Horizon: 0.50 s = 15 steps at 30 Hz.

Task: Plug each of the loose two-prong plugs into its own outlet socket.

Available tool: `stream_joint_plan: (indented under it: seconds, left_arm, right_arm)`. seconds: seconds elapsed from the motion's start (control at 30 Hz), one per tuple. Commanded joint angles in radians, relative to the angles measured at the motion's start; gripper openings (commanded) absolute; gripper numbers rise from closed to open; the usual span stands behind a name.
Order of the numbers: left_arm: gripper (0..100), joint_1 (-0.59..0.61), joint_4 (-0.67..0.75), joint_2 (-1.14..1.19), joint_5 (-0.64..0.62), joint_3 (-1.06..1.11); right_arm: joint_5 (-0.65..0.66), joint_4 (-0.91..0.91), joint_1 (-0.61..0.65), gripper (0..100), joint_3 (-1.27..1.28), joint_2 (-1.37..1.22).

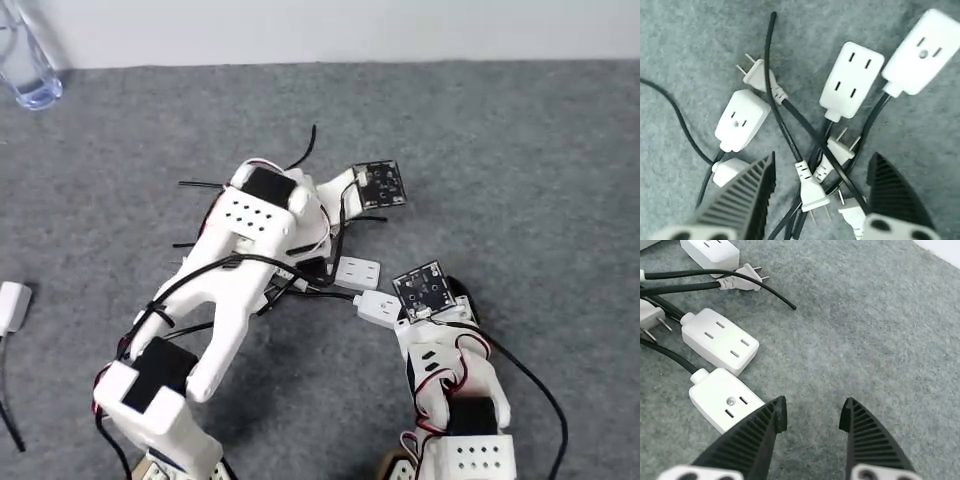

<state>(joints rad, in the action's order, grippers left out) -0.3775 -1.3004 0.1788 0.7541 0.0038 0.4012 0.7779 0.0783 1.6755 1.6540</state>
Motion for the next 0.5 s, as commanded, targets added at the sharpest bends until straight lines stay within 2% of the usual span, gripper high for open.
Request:
stream_joint_plan:
  seconds: [0.0,0.07,0.3,0.47]
  left_arm:
    - [29,0.043,0.054,-0.02,-0.009,-0.021]
    - [29,0.078,0.043,-0.032,-0.009,-0.022]
    - [29,0.101,-0.295,-0.238,-0.014,-0.016]
    - [29,0.212,-0.333,-0.45,-0.017,0.001]
  right_arm:
    - [0.009,0.007,0.005,18.7,0.015,0.01]
    - [0.009,0.007,0.004,18.7,0.015,0.01]
    - [0.002,-0.005,0.008,19.0,0.009,0.012]
    - [0.002,-0.054,0.008,19.1,0.015,0.012]
